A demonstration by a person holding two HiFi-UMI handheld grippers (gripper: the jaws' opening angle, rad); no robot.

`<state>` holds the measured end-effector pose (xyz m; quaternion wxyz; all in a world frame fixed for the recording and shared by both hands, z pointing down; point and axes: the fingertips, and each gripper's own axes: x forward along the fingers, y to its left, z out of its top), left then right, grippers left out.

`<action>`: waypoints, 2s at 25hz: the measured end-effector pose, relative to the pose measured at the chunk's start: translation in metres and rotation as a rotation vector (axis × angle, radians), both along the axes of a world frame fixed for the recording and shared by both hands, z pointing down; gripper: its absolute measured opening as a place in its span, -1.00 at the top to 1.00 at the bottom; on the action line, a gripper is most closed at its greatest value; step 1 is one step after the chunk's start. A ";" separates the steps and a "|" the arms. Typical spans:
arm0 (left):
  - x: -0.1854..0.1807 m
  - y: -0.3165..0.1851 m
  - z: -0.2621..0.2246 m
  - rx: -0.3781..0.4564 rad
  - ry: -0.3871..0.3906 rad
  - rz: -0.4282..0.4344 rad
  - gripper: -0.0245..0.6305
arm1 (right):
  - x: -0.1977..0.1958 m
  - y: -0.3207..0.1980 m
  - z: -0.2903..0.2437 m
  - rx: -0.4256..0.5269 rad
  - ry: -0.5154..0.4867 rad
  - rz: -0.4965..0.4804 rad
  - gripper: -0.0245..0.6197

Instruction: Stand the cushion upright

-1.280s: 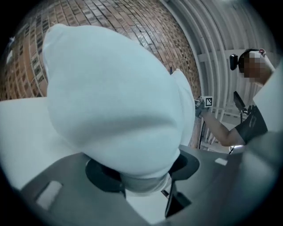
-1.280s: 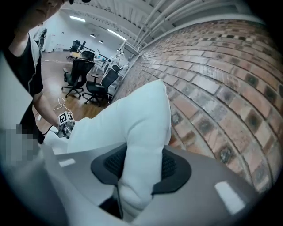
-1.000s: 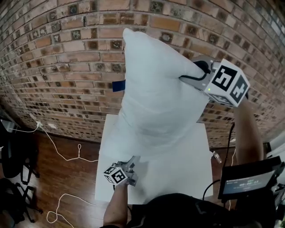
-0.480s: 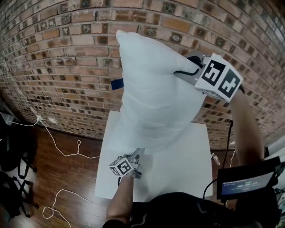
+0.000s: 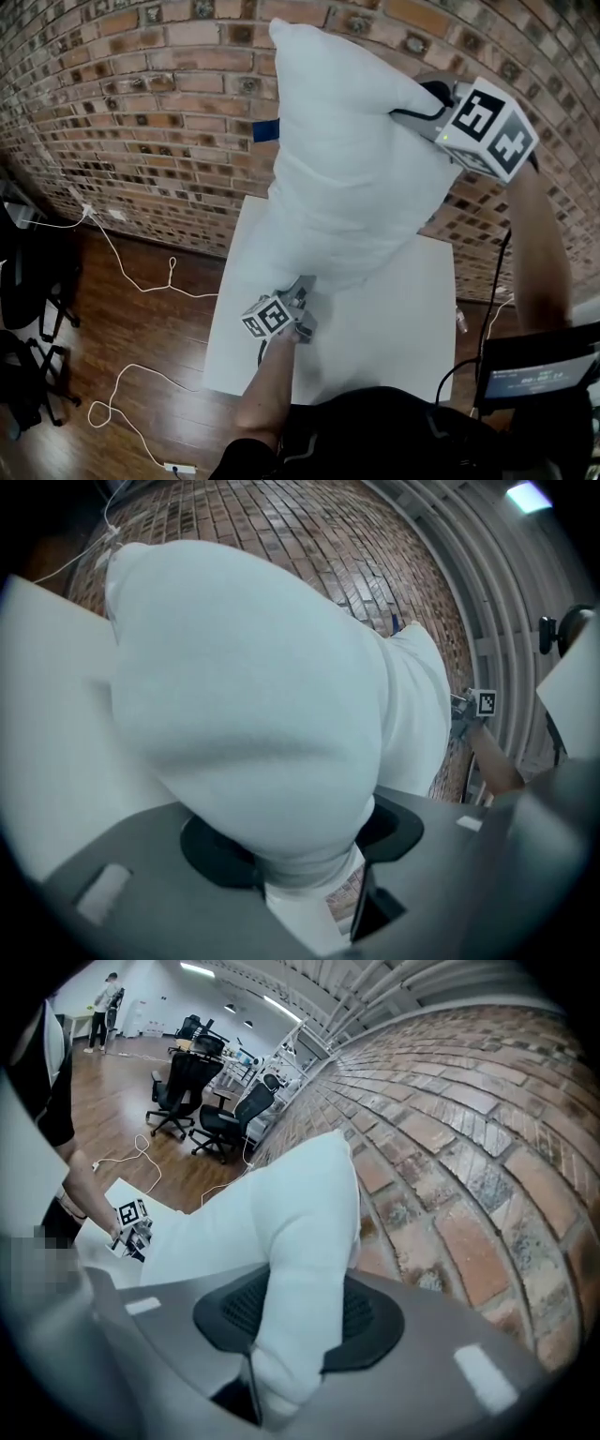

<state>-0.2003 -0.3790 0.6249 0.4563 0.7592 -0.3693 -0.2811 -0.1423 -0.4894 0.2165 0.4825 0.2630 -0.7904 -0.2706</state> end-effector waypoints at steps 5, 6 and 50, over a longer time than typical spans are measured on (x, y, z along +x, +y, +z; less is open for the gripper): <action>0.001 -0.014 0.018 -0.087 0.033 -0.043 0.15 | -0.016 -0.002 0.009 0.021 0.054 -0.011 0.44; 0.000 -0.015 0.020 -0.103 0.045 -0.051 0.15 | -0.018 -0.005 0.013 0.015 0.046 -0.008 0.44; -0.033 0.019 0.050 -0.398 -0.116 -0.253 0.01 | -0.029 -0.022 0.028 -0.005 0.007 0.069 0.00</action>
